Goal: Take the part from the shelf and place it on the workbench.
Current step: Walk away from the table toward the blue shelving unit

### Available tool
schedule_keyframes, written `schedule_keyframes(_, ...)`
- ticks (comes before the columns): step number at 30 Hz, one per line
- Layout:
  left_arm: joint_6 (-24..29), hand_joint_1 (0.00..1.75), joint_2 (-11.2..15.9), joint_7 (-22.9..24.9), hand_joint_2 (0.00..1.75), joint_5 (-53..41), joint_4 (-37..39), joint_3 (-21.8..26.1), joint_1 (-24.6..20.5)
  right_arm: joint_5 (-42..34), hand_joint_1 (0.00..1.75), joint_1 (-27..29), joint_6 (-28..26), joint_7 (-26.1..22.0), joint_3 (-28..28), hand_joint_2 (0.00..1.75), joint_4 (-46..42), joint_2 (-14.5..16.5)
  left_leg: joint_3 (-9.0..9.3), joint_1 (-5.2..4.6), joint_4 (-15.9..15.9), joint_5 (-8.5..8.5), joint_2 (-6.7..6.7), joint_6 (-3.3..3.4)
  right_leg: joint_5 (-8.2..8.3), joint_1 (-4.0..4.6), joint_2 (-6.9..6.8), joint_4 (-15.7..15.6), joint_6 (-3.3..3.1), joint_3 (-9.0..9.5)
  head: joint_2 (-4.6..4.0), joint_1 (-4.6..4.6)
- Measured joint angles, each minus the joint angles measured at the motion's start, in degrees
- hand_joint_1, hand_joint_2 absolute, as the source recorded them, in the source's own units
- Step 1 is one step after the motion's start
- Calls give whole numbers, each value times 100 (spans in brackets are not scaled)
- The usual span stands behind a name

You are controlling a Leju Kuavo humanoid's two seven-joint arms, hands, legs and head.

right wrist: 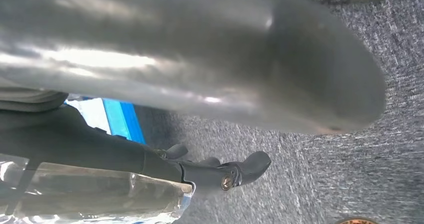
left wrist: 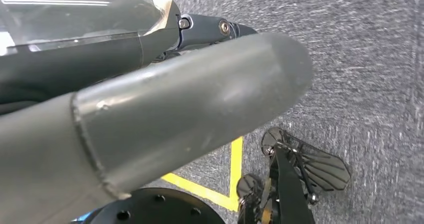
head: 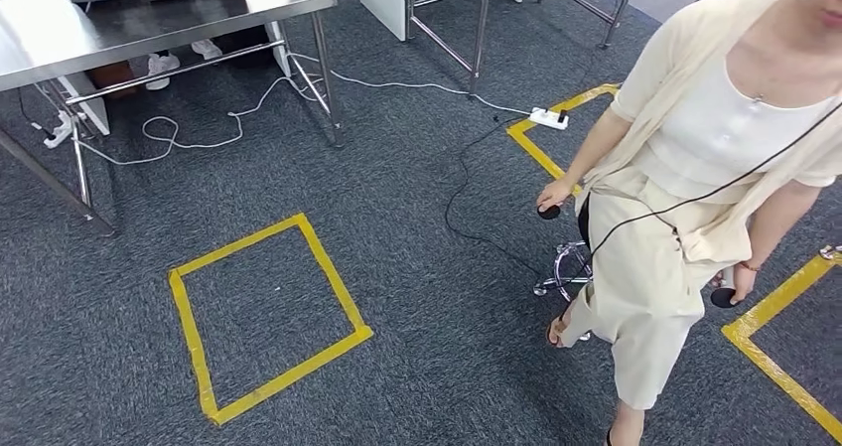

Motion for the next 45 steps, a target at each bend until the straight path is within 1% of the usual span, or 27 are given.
schedule_keyframes(2, 8, 0, 10, 3, 0, -20, -2, -1, -6, 19, 0, -15, 15, 0, -1, 0, -1, 10, 45, -22, 15, -32, 99, -84, 60, 33, -90, -144, -83, 52, 0, -10)
schedule_keyframes(4, 12, 0, 9, 13, 0, -32, -1, -3, -18, 36, 0, -12, 24, 0, -2, 0, 0, 2, 80, 1, 20, -59, 178, -157, 88, 14, 59, -148, -187, 30, 0, -27)
schedule_keyframes(6, 15, 0, 11, 25, 0, -36, -1, -4, -23, 44, 0, -12, 34, 1, -2, 0, 1, -6, 12, 48, 221, -260, -46, -219, 138, -38, 203, -161, -288, 27, 0, -42)
schedule_keyframes(8, 19, 0, 15, 32, 0, -37, -1, -4, -6, 47, 0, -15, 39, 2, -2, 0, 1, -7, -253, 74, 852, -688, -432, -246, 189, -40, 340, -164, -374, -3, 0, -53)
schedule_keyframes(10, 24, 0, 15, 40, 0, -37, 1, -4, 14, 48, 0, -9, 43, 3, -2, 0, 2, -7, -559, 76, 1551, -985, -584, -246, 214, -9, 495, -160, -410, -38, 0, -53)
schedule_keyframes(11, 29, 0, 15, 44, 0, -37, 1, -3, 18, 49, 0, -3, 44, 4, -2, 0, 2, -10, -613, 77, 1671, -970, -601, -241, 219, 1, 580, -156, -413, -44, 0, -53)
schedule_keyframes(12, 35, 0, 15, 47, 0, -37, 1, -3, 20, 49, 0, 3, 44, 8, -2, 0, 3, -14, -562, 79, 1562, -838, -612, -232, 222, 5, 666, -150, -410, -42, 0, -53)
schedule_keyframes(13, 41, 0, 15, 49, 0, -36, 1, -2, 19, 50, 0, 5, 44, 11, -2, 0, 3, -18, -414, 85, 1250, -630, -648, -218, 225, 4, 750, -140, -405, -38, 0, -54)
schedule_keyframes(15, 49, 0, 14, 50, 0, -33, 2, -2, 17, 52, 0, -5, 47, 16, -2, 0, 3, -21, -69, 116, 497, -288, -926, -192, 231, 21, 902, -105, -378, -56, 0, -54)
schedule_keyframes(17, 57, 0, 10, 54, 0, -28, 3, -2, 14, 53, 0, -21, 49, 17, -2, 0, 3, -23, 63, 115, 165, -201, -1119, -172, 256, 44, 1022, -87, -314, -120, 0, -51)
schedule_keyframes(19, 64, 0, 4, 62, 0, -22, 3, -2, 9, 56, 0, -16, 51, 17, -2, 0, 4, -27, 55, 82, 131, -166, -1005, -114, 305, 50, 1123, -106, -221, -201, 0, -51)
schedule_keyframes(21, 69, 0, -9, 69, 0, -17, 3, -1, 4, 58, 0, -4, 76, 18, -2, 0, 4, -34, 49, 74, 72, -97, -850, -9, 231, 59, 937, 45, -195, -326, 0, -45)
schedule_keyframes(23, 76, 0, -20, 72, 0, -15, 3, 0, 8, 58, 0, -17, 129, 19, -2, 0, 4, -40, 24, 66, 39, -56, -669, 61, -86, 64, 605, 646, -247, -625, 0, -27)
schedule_keyframes(25, 87, 0, -23, 73, 0, -16, 3, 0, 17, 56, 0, -29, 170, 20, -2, 0, 3, -43, -16, 49, 40, -46, -479, 75, -409, 58, 494, 1395, -253, -968, 0, -18)
schedule_keyframes(26, 93, 0, -24, 73, 0, -17, 3, 0, 18, 53, 0, -25, 182, 20, -2, 0, 4, -45, -30, 44, 41, -43, -393, 76, -470, 55, 481, 1582, -225, -1030, 0, -19)
schedule_keyframes(27, 97, 0, -24, 73, 0, -20, 3, 0, 17, 49, 0, -15, 192, 20, -2, 0, 4, -50, -37, 41, 42, -41, -310, 73, -441, 54, 463, 1525, -177, -952, 0, -17)
schedule_keyframes(28, 100, 0, -25, 72, 0, -23, 3, 0, 15, 45, 0, -7, 199, 20, -2, 0, 5, -57, -37, 42, 44, -39, -234, 69, -341, 51, 418, 1229, -125, -745, 0, -16)
schedule_keyframes(30, 102, 0, -28, 71, 0, -31, 3, -1, 8, 39, 0, -13, 206, 20, -2, 0, 4, -67, -19, 20, 56, -49, -97, 32, -89, 63, 165, 340, -66, -186, 0, -11)
schedule_keyframes(32, 108, 0, -29, 71, 0, -35, 3, -1, 1, 36, 0, -28, 210, 19, -2, 0, 2, -70, 7, -20, 69, -61, 10, -37, 44, 97, 7, -124, -120, 65, 0, -18)
schedule_keyframes(34, 114, 0, -32, 73, 0, -39, 3, -2, -16, 33, 0, -18, 214, 19, -2, 0, 2, -72, 39, -25, 58, -62, 109, -101, 80, 114, 98, -156, -205, 37, 0, -28)
schedule_keyframes(35, 114, 0, -34, 74, 0, -41, 3, -2, -26, 28, 0, -8, 216, 20, -2, 0, 3, -73, 39, -8, 79, -90, 89, -135, 98, 86, 154, -167, -246, 39, 0, -31)
schedule_keyframes(37, 115, 0, -38, 78, 0, -45, 3, -2, -29, 19, 0, -3, 219, 22, -4, 0, 3, -73, -65, 31, 357, -322, -171, -195, 152, 28, 269, -190, -352, 51, 0, -45)
schedule_keyframes(39, 116, 0, -37, 85, 0, -45, 4, -2, -13, 17, 0, -9, 220, 24, -6, 0, 3, -67, -374, 51, 1068, -742, -501, -221, 192, 21, 390, -192, -423, 29, 0, -62)
schedule_keyframes(41, 116, 0, -37, 94, 0, -45, 5, -2, 5, 17, 0, -4, 221, 24, -6, 0, 3, -60, -654, 55, 1678, -954, -602, -227, 210, 44, 535, -189, -447, 2, 0, -63)
schedule_keyframes(42, 116, 0, -37, 97, 0, -45, 5, -2, 10, 17, 0, 5, 222, 24, -6, 0, 4, -60, -667, 59, 1703, -888, -614, -224, 215, 50, 613, -186, -449, 0, 0, -63)
schedule_keyframes(43, 116, 0, -37, 98, 0, -46, 5, -2, 11, 16, 0, 13, 224, 24, -6, 0, 4, -60, -564, 65, 1489, -715, -628, -217, 220, 52, 692, -181, -448, 5, 0, -62)
schedule_keyframes(45, 116, 0, -34, 99, 0, -46, 5, -2, 11, 17, 0, 15, 227, 24, -7, 0, 4, -55, -188, 90, 708, -315, -821, -196, 227, 63, 846, -158, -428, 7, 0, -63)
